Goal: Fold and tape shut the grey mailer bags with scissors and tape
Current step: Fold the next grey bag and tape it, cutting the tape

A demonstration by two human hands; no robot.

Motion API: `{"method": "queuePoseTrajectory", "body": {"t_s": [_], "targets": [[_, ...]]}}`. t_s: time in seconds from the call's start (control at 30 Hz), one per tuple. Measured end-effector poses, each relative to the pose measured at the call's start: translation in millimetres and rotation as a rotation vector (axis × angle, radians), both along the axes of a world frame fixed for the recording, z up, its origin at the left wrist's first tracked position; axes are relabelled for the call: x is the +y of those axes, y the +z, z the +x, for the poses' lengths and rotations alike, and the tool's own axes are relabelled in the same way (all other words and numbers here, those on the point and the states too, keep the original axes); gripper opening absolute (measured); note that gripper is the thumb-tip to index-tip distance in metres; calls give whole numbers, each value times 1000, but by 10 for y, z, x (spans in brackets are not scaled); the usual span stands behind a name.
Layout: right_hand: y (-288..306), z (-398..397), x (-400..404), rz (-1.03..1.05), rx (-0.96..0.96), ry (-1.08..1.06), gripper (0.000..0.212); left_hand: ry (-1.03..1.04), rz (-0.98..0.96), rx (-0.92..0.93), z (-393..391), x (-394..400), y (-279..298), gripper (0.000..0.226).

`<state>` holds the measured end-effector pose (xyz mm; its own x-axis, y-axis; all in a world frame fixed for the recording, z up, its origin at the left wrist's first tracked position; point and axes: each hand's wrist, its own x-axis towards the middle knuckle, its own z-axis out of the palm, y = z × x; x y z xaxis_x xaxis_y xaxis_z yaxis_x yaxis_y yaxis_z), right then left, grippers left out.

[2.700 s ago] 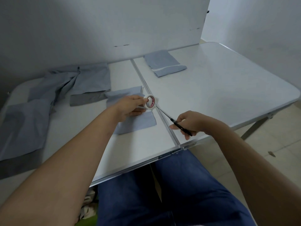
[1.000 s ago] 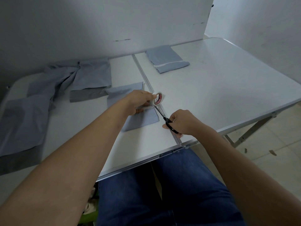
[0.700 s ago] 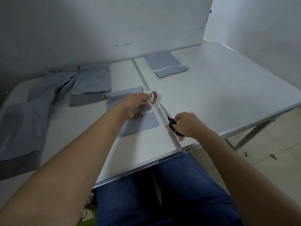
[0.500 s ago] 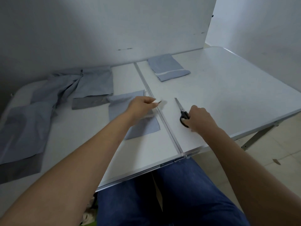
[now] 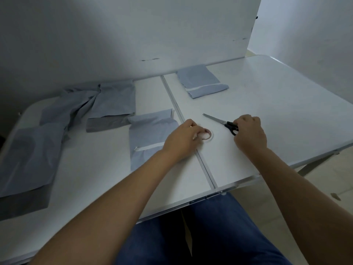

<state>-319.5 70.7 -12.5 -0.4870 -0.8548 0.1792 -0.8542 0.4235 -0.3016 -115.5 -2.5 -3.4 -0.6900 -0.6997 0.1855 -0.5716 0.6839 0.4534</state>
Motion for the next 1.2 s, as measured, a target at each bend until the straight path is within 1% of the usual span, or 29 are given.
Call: {"method": "queuePoseTrajectory", "body": {"t_s": [0.07, 0.13, 0.2, 0.27, 0.37, 0.47, 0.53, 0.57, 0.63, 0.7, 0.73, 0.83, 0.93, 1.2], "targets": [[-27, 121, -31, -197, -44, 66, 39, 75, -24, 33, 205, -90, 37, 27], [-74, 392, -38, -313, -95, 216, 46, 175, -51, 7, 487, -166, 31, 30], [-141, 757, -25, -309, -201, 392, 50, 245, -16, -34, 763, -120, -19, 35], [-202, 1124, 2, -239, -268, 522, 51, 221, -15, -47, 957, 35, -111, 40], [-326, 1502, 9, -161, -177, 627, 52, 162, -59, -52, 1102, 250, -284, 46], [-431, 1629, -21, -115, -45, 629, 47, 201, -58, -77, 1131, 337, -395, 50], [-472, 1651, -34, -69, 37, 571, 44, 209, -64, -108, 1127, 354, -431, 50], [-488, 1659, -32, -48, 64, 536, 45, 212, -65, -114, 1123, 354, -444, 49], [-484, 1684, -11, 1, 73, 489, 56, 216, -57, -118, 1116, 362, -452, 49], [-466, 1693, 4, 43, 73, 482, 70, 234, -53, -128, 1130, 378, -446, 49], [-457, 1697, 13, 62, 65, 476, 74, 260, -59, -134, 1150, 389, -441, 51], [-440, 1692, 17, 81, 54, 443, 66, 336, -59, -168, 1261, 411, -411, 59], [-446, 1668, 21, 109, 54, 415, 68, 375, -21, -209, 1393, 419, -389, 63], [-431, 1655, 22, 142, 50, 419, 70, 463, -8, -248, 1540, 460, -387, 64]]}}
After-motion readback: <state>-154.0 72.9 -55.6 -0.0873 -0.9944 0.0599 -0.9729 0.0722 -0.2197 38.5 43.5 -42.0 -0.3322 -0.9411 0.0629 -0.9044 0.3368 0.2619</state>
